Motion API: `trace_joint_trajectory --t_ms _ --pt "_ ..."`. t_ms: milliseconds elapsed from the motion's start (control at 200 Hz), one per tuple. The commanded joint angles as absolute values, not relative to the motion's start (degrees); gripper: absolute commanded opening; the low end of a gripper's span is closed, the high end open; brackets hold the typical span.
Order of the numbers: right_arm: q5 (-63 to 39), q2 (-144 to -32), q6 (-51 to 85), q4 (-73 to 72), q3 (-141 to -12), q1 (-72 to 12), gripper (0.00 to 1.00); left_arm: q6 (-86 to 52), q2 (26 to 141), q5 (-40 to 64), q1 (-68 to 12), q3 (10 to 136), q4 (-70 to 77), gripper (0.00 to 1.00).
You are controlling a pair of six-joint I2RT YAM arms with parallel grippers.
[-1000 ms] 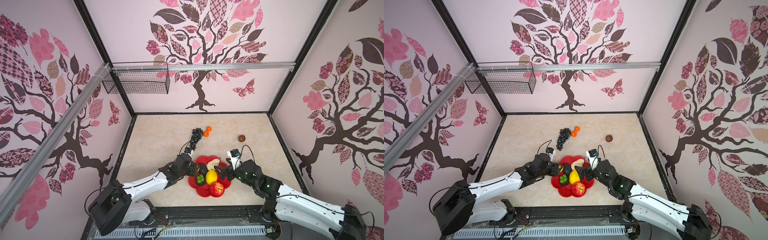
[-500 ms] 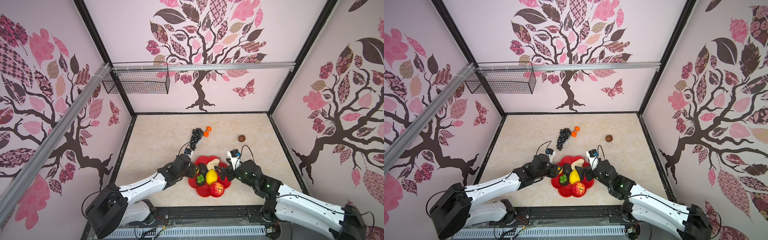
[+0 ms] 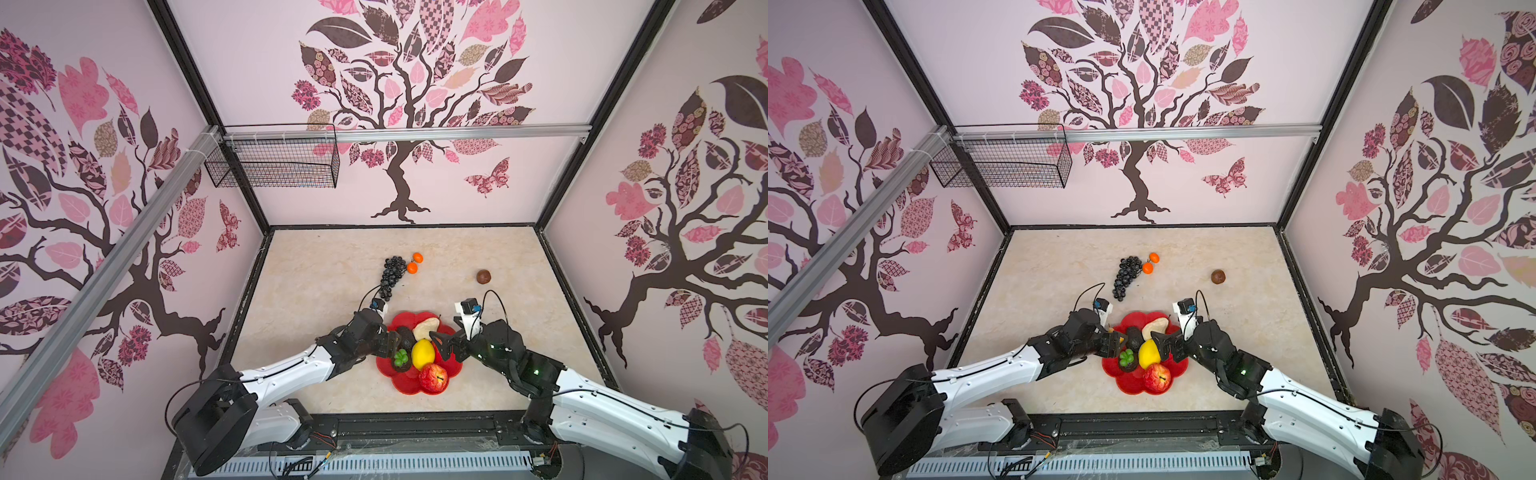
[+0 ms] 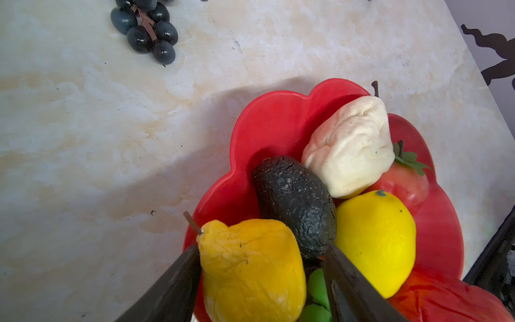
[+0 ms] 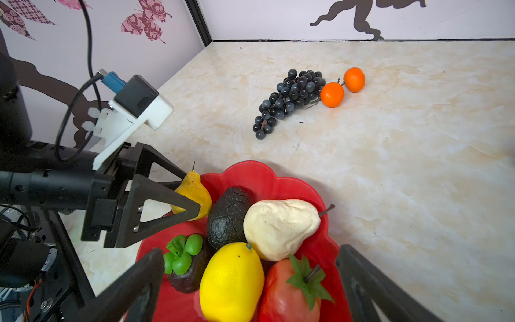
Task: Arrange fruit in a fruit bowl
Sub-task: Place the fruit in the fruit bowl, then adjust the fruit in the fruit bowl.
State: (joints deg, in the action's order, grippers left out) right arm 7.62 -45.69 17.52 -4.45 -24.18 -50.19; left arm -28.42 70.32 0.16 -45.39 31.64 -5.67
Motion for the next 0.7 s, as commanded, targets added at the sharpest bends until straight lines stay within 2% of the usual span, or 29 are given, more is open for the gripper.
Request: trace_joint_trajectory --t_ms 0,355,620,695 --pt "9.1 -44.7 16.5 -3.2 -27.2 -50.4 1.00 -27.5 67.7 -1.1 -45.5 30.7 -7.0 0.76" --pt "13.4 -45.5 17.1 1.2 -30.6 -47.9 1.00 -28.0 62.5 -4.6 -45.6 30.6 -9.5 0.80" --pt "1.7 -50.9 21.1 7.7 -36.9 -27.7 1.00 -28.7 51.6 -12.4 -45.4 27.5 -9.7 0.79" --pt "-0.4 -53.9 22.7 8.9 -38.7 -24.2 1.00 -29.0 50.1 -12.4 -44.9 26.6 -8.9 0.78"
